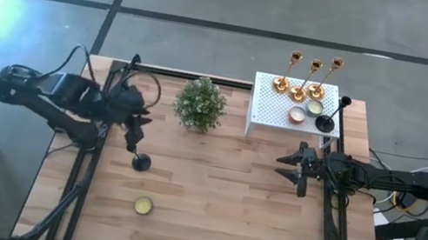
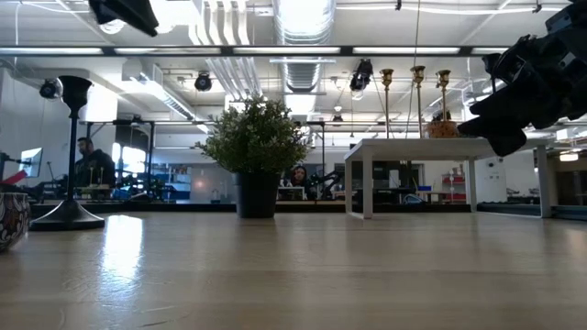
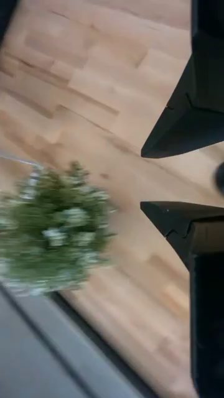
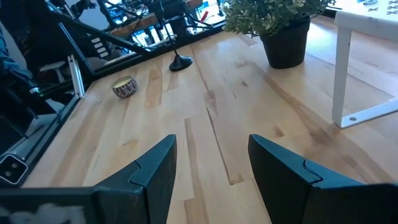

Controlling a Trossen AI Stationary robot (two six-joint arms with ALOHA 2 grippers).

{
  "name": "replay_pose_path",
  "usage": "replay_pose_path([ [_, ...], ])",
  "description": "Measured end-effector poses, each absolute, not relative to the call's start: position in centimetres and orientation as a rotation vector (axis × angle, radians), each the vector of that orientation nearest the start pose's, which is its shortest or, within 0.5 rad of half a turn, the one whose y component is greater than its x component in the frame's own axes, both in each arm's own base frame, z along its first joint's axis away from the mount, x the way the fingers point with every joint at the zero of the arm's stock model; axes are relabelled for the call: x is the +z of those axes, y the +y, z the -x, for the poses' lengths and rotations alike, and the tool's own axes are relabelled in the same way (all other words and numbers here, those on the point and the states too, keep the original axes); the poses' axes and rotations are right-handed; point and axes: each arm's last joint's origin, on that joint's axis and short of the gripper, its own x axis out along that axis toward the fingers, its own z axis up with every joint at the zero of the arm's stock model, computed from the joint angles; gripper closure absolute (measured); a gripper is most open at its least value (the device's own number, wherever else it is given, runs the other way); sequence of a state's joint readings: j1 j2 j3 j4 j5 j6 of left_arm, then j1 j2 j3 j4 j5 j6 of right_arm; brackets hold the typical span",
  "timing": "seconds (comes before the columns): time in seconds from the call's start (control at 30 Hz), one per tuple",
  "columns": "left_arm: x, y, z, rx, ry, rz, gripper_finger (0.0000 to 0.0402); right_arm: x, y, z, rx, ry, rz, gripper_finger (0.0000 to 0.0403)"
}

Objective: Pick & Place candle stick holders
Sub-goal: Put the red scented candle on the shelf

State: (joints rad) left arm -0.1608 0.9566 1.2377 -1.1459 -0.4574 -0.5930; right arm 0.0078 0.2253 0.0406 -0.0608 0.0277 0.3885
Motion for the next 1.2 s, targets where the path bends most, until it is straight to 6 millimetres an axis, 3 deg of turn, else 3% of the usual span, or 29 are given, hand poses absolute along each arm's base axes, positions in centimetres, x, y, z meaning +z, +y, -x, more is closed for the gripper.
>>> replay_pose_path([
  [0.13,36.4,-2.4,-14.3,0.532,0.798,0.343,0.0276,15.3,0.0,-10.8,-0.067,0.238,-0.379,0.0211],
  [0.43,36.0,-4.6,-13.7,0.533,0.798,0.375,0.0276,15.3,0.0,-10.8,-0.067,0.239,-0.379,0.0211],
  [0.73,35.2,-8.1,-13.7,0.393,0.906,0.464,0.0276,15.3,0.0,-10.8,-0.073,0.239,-0.375,0.0211],
  [0.97,34.4,-11.7,-15.7,0.233,0.901,0.426,0.0276,15.3,-0.2,-10.8,-0.120,0.229,-0.369,0.0211],
  [1.2,33.5,-14.0,-18.7,0.088,0.848,0.232,0.0276,15.3,-0.2,-10.8,-0.120,0.228,-0.372,0.0211],
])
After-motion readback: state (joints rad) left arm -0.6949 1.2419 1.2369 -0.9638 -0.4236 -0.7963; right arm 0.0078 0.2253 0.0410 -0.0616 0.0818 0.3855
